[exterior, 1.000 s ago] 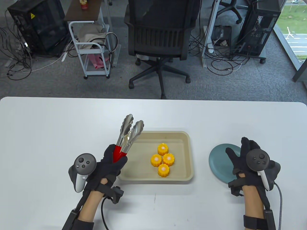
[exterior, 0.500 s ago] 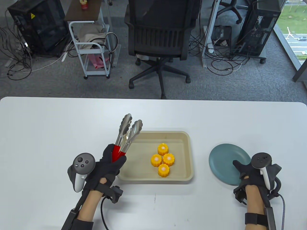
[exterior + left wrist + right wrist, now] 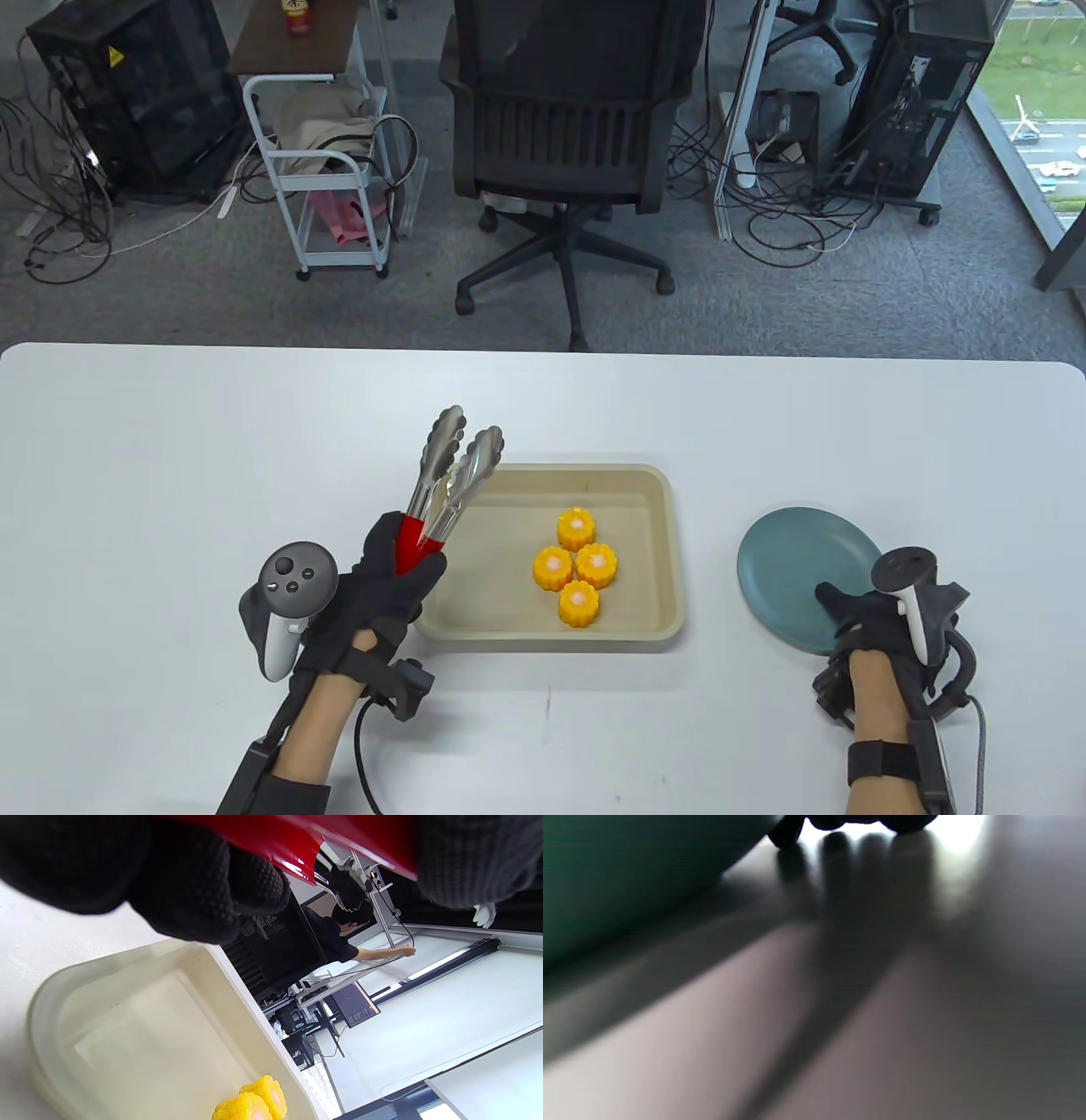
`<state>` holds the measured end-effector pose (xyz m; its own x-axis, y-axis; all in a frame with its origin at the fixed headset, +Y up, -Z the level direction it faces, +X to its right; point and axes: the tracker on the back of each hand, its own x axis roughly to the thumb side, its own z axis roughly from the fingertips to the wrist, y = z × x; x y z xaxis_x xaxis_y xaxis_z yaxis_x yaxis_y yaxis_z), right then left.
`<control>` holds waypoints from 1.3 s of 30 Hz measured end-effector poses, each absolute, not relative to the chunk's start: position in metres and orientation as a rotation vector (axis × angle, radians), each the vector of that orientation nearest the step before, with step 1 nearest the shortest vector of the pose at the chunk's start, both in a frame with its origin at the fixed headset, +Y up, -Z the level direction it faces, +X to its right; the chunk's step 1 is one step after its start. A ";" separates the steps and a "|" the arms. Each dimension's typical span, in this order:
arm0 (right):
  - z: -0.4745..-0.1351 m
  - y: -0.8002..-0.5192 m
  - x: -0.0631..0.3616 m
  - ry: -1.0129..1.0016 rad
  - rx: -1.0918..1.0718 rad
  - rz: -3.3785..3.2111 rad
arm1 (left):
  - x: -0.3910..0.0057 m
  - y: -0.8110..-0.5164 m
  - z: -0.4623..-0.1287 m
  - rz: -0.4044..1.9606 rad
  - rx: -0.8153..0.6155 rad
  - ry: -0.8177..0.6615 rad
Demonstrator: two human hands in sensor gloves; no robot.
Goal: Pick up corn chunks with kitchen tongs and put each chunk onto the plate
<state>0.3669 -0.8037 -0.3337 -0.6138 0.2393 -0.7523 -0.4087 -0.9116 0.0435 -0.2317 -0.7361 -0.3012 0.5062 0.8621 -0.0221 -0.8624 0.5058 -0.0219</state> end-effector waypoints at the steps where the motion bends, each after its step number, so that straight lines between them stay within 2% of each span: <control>1: -0.334 -0.803 0.367 0.291 -1.137 2.507 | -0.232 -0.736 -0.301 1.041 -0.029 0.009; 10: -0.330 -0.781 0.361 -0.033 -1.012 2.251 | -0.233 -0.733 -0.300 1.045 -0.018 0.004; 15: -0.320 -0.772 0.354 -0.180 -0.905 1.791 | -0.233 -0.733 -0.300 1.044 -0.023 0.005; 18: -0.314 -0.761 0.350 -0.203 -0.855 1.708 | -0.233 -0.732 -0.300 1.045 -0.026 0.005; 23: -0.297 -0.723 0.333 -0.313 -0.682 1.579 | -0.233 -0.732 -0.299 1.036 -0.025 0.007; 25: -0.290 -0.708 0.320 -0.285 -0.590 1.498 | -0.232 -0.733 -0.299 1.033 -0.033 0.004; 28: -0.286 -0.703 0.301 -0.190 -0.492 1.331 | -0.231 -0.733 -0.300 1.028 -0.032 0.001; 33: -0.282 -0.711 0.264 -0.076 -0.387 1.160 | -0.229 -0.735 -0.300 1.014 -0.040 -0.009; 39: -0.281 -0.731 0.247 -0.045 -0.401 1.220 | -0.228 -0.738 -0.301 0.999 -0.053 -0.011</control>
<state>0.2473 -0.7314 -0.2808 0.3520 0.9186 -0.1794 -0.9031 0.2830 -0.3229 -0.2279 -0.7380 -0.3014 0.5411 0.8408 -0.0148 -0.8402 0.5399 -0.0498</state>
